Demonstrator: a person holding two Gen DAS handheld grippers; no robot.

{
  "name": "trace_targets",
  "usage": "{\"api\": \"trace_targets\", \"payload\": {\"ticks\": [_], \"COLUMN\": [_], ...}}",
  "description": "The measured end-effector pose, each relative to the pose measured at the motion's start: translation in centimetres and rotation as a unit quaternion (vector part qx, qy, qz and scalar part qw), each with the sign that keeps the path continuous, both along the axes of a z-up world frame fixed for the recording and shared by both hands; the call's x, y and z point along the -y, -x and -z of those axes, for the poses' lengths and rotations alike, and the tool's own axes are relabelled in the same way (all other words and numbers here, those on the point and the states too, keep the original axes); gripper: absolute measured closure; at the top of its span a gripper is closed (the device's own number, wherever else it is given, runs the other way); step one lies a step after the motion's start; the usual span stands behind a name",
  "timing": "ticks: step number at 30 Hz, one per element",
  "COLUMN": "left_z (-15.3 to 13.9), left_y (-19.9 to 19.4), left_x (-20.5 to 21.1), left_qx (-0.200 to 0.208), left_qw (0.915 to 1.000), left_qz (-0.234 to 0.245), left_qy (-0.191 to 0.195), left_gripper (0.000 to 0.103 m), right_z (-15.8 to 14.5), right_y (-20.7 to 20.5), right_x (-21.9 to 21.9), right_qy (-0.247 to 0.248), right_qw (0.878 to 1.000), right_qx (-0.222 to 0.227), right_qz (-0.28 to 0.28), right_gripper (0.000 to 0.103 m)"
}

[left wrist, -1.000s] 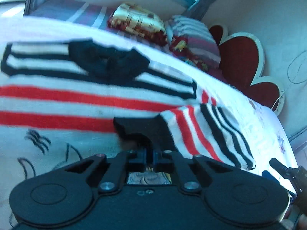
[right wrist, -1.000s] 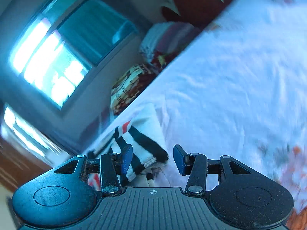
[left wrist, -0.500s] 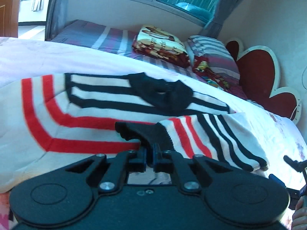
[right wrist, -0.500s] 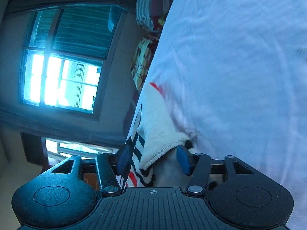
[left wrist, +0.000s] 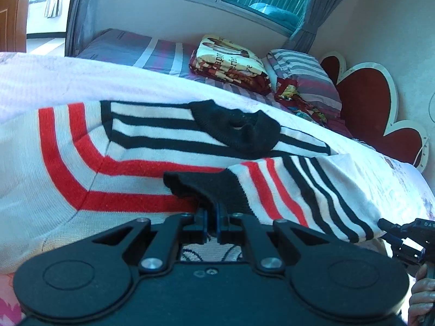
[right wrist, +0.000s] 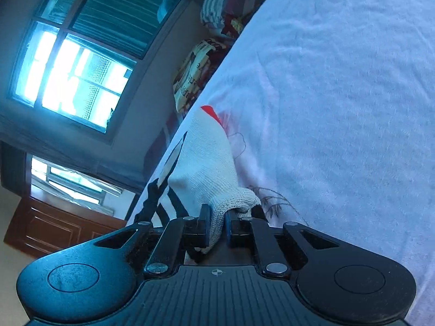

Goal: Fold small clothes

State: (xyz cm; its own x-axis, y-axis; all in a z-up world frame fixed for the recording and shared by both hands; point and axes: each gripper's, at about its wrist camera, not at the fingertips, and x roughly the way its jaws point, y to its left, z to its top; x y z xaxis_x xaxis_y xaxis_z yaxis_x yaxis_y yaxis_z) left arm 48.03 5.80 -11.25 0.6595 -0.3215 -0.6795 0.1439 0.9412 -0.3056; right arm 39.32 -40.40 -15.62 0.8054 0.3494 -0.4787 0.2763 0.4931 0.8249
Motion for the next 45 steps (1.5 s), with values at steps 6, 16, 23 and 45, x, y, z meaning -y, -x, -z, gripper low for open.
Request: {"api": "trace_targets", "payload": {"ticks": [6,16,23,45], "left_z": [1.4,-3.4,1.2,2.0], "left_y": [-0.8,1.2,-1.0,-3.5], "left_x": [0.4,2.7,6.6,7.0], "left_qx": [-0.016,0.080,0.037,0.053], "left_qw": [0.9997,0.9933,0.9888,0.9880], "left_qz": [-0.006,0.007,0.045,-0.011], "left_qy": [-0.018,-0.083,-0.137,-0.144], "left_gripper": [0.095,0.048,0.047,0.034], "right_z": [0.5,-4.9,-3.8,-1.6], "right_y": [0.1,0.0,-2.3,-14.1], "right_x": [-0.7,-0.9,-5.0,-5.5], "right_qy": [0.046,0.175,0.316,0.359], "right_qw": [0.999,0.981,0.934,0.909], "right_qx": [-0.015,0.039,0.033,0.051], "right_qz": [-0.017,-0.072,-0.162,-0.203], "right_gripper": [0.094,0.089,0.094,0.094]}}
